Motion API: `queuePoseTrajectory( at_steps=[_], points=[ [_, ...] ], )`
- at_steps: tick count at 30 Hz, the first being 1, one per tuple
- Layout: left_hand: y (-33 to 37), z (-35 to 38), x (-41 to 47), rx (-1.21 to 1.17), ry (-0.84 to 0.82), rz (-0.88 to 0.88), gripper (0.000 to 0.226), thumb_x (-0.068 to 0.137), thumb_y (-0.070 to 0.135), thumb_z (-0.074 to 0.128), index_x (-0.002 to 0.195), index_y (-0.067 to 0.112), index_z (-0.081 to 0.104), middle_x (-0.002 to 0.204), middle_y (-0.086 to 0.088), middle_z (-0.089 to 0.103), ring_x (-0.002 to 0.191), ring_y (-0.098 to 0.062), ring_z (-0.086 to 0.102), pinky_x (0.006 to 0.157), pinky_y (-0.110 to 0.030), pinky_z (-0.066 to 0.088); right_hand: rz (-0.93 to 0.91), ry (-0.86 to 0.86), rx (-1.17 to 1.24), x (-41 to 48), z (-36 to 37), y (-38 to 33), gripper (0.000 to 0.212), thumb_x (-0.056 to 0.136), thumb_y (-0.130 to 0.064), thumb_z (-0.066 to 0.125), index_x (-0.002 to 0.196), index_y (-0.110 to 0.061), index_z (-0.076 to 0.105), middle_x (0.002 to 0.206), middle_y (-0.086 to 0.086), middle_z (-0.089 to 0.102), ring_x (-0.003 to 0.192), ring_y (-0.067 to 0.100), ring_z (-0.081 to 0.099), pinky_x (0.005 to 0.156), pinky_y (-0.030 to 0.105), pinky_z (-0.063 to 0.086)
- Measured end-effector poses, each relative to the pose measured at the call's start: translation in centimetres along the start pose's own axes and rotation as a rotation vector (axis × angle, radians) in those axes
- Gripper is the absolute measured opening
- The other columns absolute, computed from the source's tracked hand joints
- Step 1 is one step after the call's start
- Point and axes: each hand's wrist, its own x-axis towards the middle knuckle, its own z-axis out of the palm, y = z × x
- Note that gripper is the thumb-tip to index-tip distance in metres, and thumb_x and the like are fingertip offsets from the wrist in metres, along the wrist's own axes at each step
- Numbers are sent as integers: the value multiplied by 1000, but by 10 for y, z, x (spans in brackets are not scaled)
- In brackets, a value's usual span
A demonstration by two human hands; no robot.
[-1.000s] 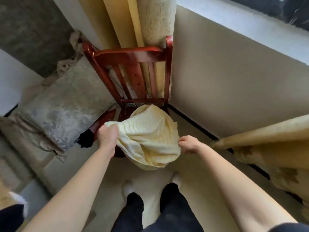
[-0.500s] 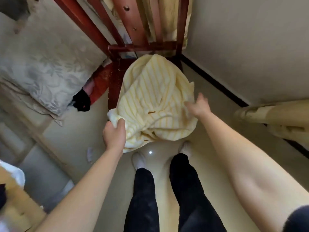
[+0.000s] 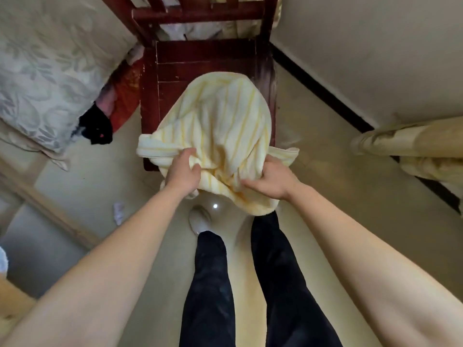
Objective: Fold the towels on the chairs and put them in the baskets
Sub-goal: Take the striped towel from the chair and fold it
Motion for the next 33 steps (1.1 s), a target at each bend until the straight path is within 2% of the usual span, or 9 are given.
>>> queuePoseTrajectory(
  at_steps=[5, 9, 15, 19, 21, 23, 27, 30, 33],
  points=[
    [3, 1, 1, -158, 27, -68, 44, 95, 2, 39, 129, 21, 58, 130, -6, 58, 107, -20, 54, 90, -22, 41, 53, 206, 356, -6, 4, -9, 40, 92, -43, 60, 125, -22, 61, 124, 0, 67, 115, 23, 59, 90, 32, 46],
    [-14, -32, -18, -140, 111, -37, 39, 97, 1, 37, 123, 16, 61, 125, -14, 60, 105, -30, 58, 81, -26, 43, 142, 486, 166, -16, -23, -16, 38, 87, -38, 59, 112, -11, 64, 109, 12, 63, 104, 34, 60, 74, 31, 38],
    [0, -133, -58, -79, 267, -59, 34, 97, 9, 39, 123, 15, 60, 125, -13, 61, 112, -34, 56, 83, -28, 38, 395, 485, 151, -73, -128, -75, 53, 88, -50, 60, 119, -8, 55, 113, 12, 62, 105, 32, 60, 75, 32, 38],
    [45, -216, -97, -167, 377, 124, 32, 99, 15, 39, 124, 17, 60, 124, -9, 63, 113, -31, 56, 87, -29, 38, 210, 552, 385, -134, -192, -152, 57, 79, -50, 73, 124, -22, 50, 123, -5, 47, 108, 16, 51, 85, 30, 48],
    [71, -265, -117, -176, 440, 226, 33, 101, 20, 37, 124, 17, 60, 125, -8, 63, 114, -32, 56, 88, -31, 39, 88, 611, 614, -172, -219, -196, 80, 78, -38, 78, 142, -24, 34, 131, 1, 45, 112, 17, 55, 95, 37, 51],
    [98, -322, -146, -253, 522, 308, 32, 102, 20, 37, 120, 14, 63, 122, -7, 64, 110, -30, 56, 82, -28, 35, -71, 667, 732, -218, -249, -238, 88, 68, -28, 80, 138, -30, 28, 126, 9, 44, 102, 20, 58, 89, 39, 54],
    [131, -403, -196, -410, 640, 378, 28, 99, 17, 40, 109, 9, 65, 112, -10, 65, 97, -25, 54, 77, -26, 33, -167, 888, 374, -284, -299, -265, 67, 64, -12, 61, 128, -26, 46, 117, 15, 49, 97, 28, 55, 80, 30, 46],
    [136, -446, -214, -369, 744, 461, 26, 98, 13, 42, 103, 2, 66, 107, -18, 65, 96, -31, 57, 73, -30, 34, 62, 1041, -180, -320, -326, -250, 52, 82, 0, 49, 126, -27, 55, 122, 12, 48, 104, 37, 60, 84, 36, 47],
    [123, -475, -222, -255, 858, 403, 27, 99, 12, 43, 104, 2, 67, 104, -19, 64, 102, -40, 58, 76, -37, 39, 347, 1116, -244, -345, -344, -217, 36, 94, -11, 45, 126, -23, 55, 123, 16, 57, 111, 40, 60, 88, 43, 49]
  ],
)
